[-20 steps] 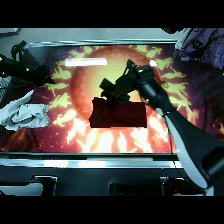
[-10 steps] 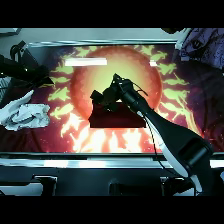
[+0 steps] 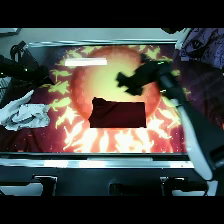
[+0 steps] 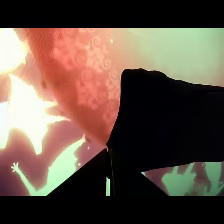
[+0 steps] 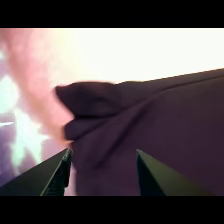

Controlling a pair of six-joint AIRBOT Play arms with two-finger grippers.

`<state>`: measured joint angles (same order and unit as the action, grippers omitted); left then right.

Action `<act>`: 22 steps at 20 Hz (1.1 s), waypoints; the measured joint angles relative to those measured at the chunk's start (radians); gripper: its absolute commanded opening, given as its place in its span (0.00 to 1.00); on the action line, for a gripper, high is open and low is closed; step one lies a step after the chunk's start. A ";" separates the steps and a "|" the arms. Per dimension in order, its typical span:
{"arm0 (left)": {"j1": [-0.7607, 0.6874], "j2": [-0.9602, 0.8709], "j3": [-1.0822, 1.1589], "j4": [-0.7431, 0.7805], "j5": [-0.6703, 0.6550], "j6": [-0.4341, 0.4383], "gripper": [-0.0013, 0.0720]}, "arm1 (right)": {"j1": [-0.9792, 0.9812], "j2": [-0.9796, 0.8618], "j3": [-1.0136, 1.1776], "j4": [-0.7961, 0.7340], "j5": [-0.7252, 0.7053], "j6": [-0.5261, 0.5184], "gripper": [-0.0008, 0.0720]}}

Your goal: Fold the clothes and pants, and hang the long-sleeved shirts on hangers.

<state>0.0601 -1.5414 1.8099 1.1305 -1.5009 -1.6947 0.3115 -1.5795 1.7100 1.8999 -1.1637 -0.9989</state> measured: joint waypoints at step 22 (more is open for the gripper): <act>0.000 0.030 0.000 -0.001 -0.002 0.046 0.04 | -0.483 -0.198 -0.510 0.593 -0.078 -0.925 0.40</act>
<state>0.0601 -1.5112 1.8099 1.1297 -1.5024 -1.6489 -0.1711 -1.7779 1.2003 2.4928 -1.2415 -1.9240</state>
